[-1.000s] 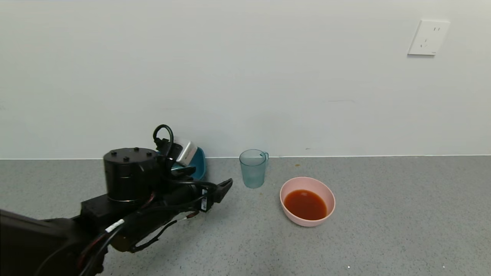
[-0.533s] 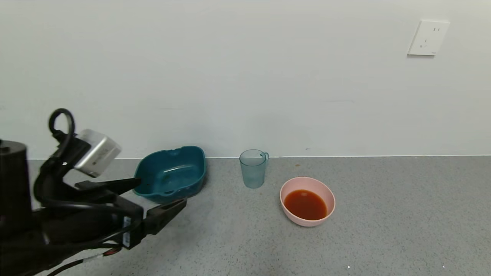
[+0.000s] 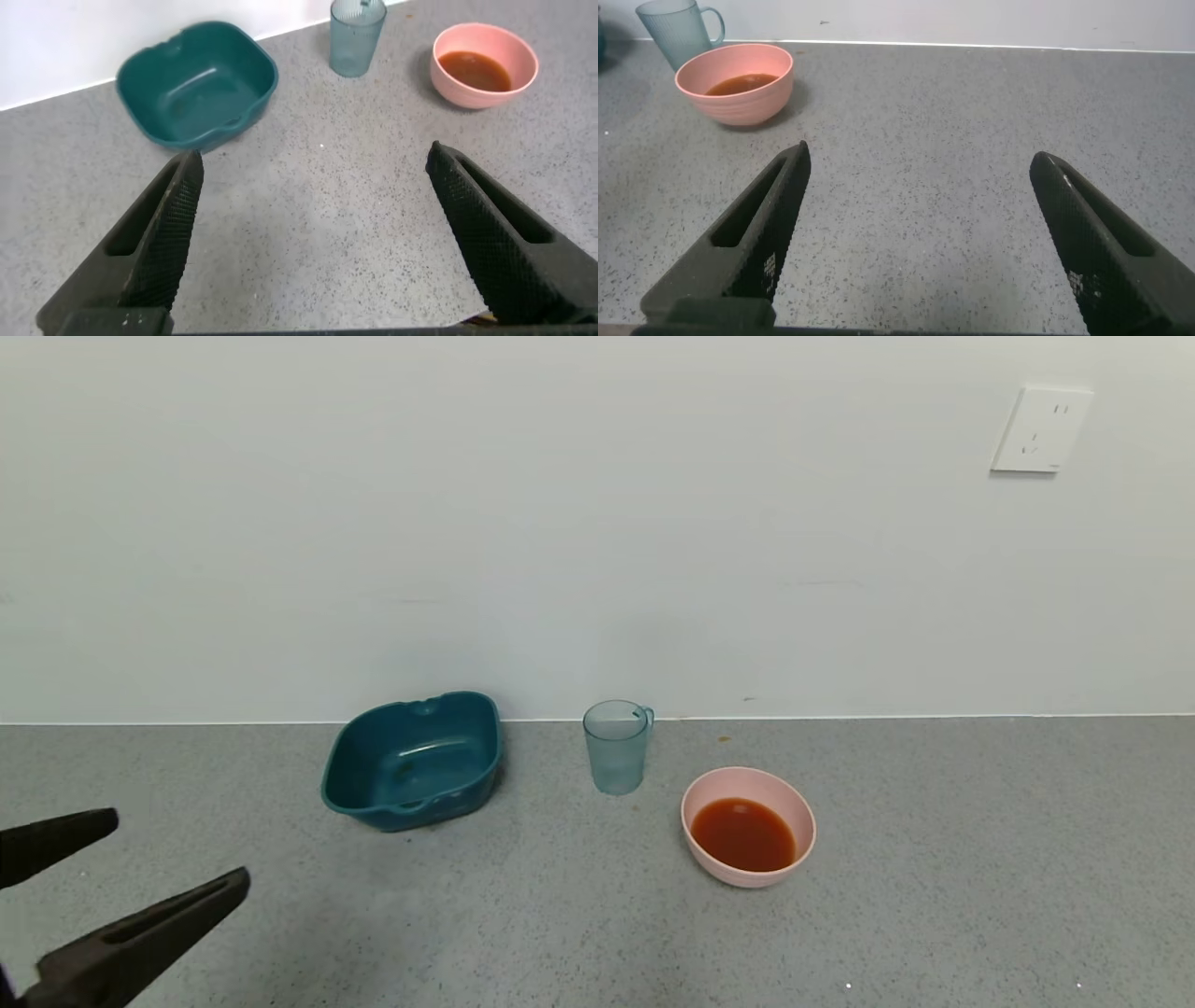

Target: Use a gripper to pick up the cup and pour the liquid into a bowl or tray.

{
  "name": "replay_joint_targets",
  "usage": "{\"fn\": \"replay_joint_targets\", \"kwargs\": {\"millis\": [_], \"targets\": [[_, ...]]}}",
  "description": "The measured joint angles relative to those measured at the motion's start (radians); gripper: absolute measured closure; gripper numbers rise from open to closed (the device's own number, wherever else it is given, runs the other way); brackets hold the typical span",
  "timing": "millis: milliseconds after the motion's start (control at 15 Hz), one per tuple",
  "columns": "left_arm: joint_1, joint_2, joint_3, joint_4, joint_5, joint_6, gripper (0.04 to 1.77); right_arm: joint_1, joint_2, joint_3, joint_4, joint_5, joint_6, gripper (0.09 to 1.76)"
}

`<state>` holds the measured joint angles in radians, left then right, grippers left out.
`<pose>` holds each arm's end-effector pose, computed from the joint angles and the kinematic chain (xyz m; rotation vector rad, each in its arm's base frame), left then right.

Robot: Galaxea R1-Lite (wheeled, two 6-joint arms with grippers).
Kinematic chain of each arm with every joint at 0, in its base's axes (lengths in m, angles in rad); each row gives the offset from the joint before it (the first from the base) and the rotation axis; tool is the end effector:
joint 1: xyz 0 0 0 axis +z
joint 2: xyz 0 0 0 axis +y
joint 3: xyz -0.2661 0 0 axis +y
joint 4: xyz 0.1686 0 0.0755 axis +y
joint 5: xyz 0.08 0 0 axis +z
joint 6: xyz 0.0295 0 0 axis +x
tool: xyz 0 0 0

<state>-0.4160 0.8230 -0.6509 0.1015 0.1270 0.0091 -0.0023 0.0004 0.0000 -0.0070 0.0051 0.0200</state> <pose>0.0960 -0.0383 0.2111 0.0826 0.2632 -0.2884 0.0120 0.0001 0.0763 0.0200 -0.0066 0.0029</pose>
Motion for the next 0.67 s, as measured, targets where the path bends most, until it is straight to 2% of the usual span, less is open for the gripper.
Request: {"fn": "replay_joint_targets", "kwargs": {"millis": [267, 667], "targets": [[0.014, -0.164, 0.0, 0.085, 0.027, 0.003, 0.09, 0.0, 0.0, 0.0, 0.0, 0.001, 0.0, 0.14], [0.188, -0.324, 0.049, 0.097, -0.003, 0.004, 0.09, 0.0, 0.0, 0.0, 0.0, 0.0, 0.0, 0.14]]}}
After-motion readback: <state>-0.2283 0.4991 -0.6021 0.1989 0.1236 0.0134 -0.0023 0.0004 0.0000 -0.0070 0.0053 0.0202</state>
